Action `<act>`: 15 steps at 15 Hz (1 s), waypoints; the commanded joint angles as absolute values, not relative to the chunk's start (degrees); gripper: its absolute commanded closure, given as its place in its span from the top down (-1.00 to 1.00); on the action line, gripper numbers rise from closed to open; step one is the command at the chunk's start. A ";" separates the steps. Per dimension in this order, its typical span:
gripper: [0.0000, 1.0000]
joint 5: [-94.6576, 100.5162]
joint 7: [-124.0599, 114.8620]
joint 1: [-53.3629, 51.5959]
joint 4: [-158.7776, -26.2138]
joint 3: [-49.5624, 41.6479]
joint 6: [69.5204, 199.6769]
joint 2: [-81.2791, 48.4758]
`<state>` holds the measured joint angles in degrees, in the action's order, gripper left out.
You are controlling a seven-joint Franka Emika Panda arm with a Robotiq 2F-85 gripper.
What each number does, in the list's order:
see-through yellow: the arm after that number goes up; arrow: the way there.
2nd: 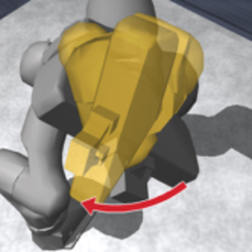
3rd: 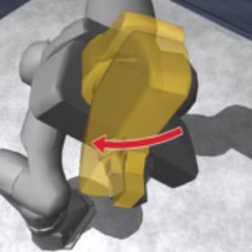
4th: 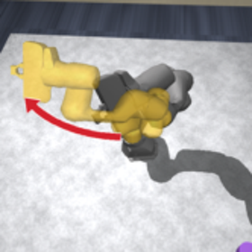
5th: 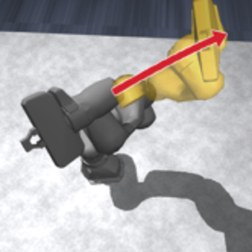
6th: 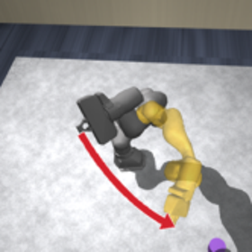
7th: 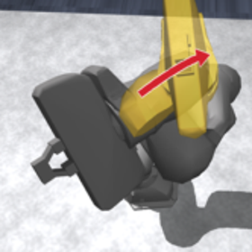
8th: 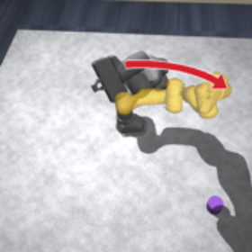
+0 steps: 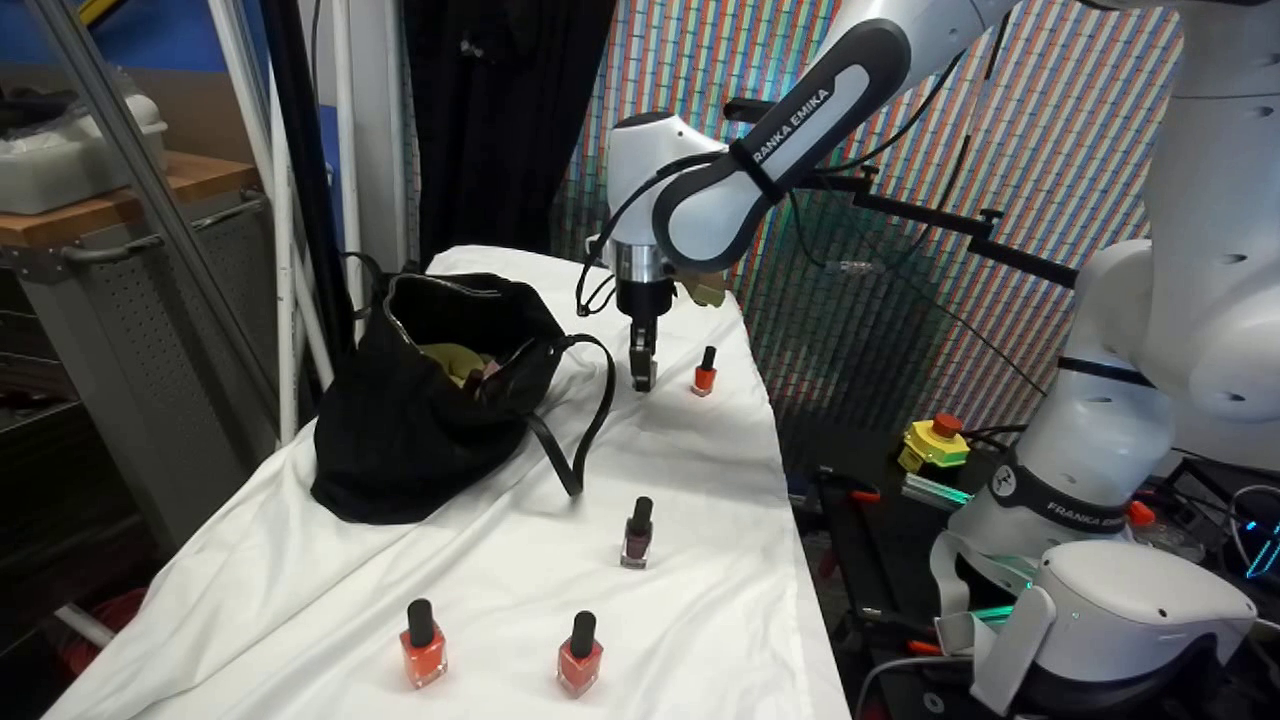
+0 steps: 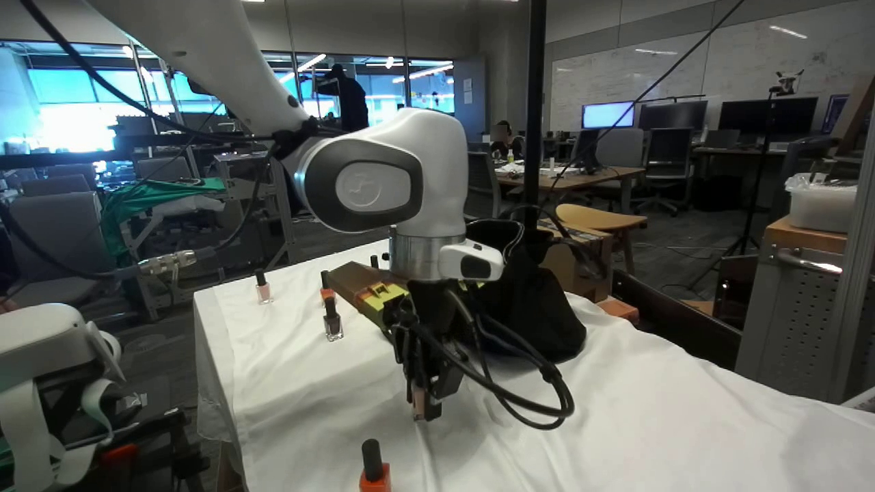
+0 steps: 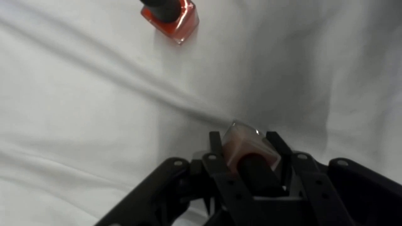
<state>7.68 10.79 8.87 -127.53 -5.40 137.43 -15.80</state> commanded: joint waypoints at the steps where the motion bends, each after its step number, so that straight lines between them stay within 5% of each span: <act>1: -0.56 11.37 8.94 7.33 -127.55 -6.42 134.85 -10.82; 15: -0.56 12.36 10.28 2.00 -118.52 -1.81 139.31 -9.02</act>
